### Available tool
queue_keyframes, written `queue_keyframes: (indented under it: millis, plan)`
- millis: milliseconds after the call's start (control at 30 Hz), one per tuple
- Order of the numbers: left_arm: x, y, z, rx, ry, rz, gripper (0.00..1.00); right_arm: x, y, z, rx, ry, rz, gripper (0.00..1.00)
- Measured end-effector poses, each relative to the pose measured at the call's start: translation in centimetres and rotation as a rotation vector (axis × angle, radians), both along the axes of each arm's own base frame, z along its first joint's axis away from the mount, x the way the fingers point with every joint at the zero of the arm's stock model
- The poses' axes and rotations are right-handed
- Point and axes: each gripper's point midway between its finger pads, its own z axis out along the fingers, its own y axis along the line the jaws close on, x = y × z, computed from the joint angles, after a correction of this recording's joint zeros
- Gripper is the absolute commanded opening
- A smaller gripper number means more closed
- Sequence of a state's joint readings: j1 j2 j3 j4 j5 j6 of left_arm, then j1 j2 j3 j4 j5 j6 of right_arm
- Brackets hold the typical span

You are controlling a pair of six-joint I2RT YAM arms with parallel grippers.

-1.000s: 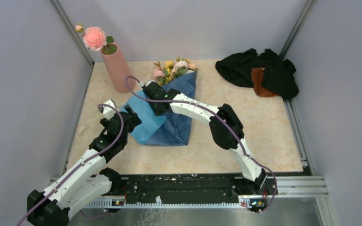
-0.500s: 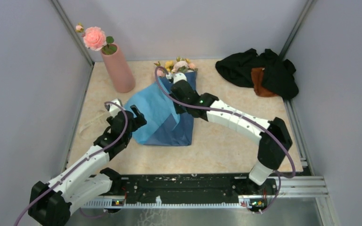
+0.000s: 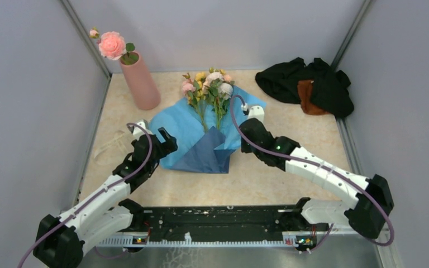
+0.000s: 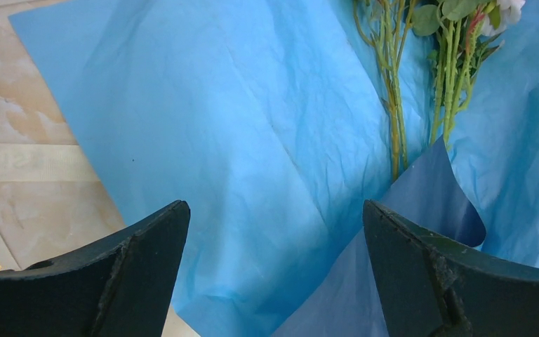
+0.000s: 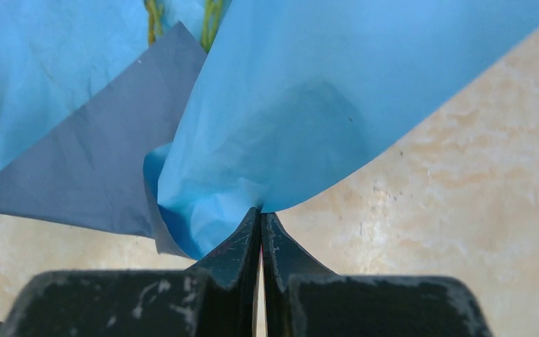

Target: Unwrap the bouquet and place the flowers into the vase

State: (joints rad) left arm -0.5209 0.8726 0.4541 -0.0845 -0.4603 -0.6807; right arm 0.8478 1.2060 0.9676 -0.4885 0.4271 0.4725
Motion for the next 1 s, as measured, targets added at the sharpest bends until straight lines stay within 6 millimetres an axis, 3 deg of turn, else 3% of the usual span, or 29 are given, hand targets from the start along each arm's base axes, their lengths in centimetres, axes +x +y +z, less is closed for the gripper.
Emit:
queue_keyframes:
  millis: [300,533,667,1000]
  plan:
    - [-0.4,-1.1,-0.6,-0.034,0.009,-0.056,0.99,-4.1,-4.7,-3.6,0.041,0.047,-0.099,0.0]
    - [-0.3,-1.9,-0.6,-0.058,0.007,-0.085,0.99,-5.7,-7.7,-2.2,0.075,0.018,-0.185,0.0]
    - [-0.2,-2.1,-0.5,-0.068,0.002,-0.094,0.99,-6.5,-9.4,-2.6,0.058,0.04,-0.253,0.0]
    - [-0.2,-2.7,-0.1,-0.09,-0.008,-0.12,0.99,-8.0,-11.1,-5.9,0.077,0.096,-0.351,0.0]
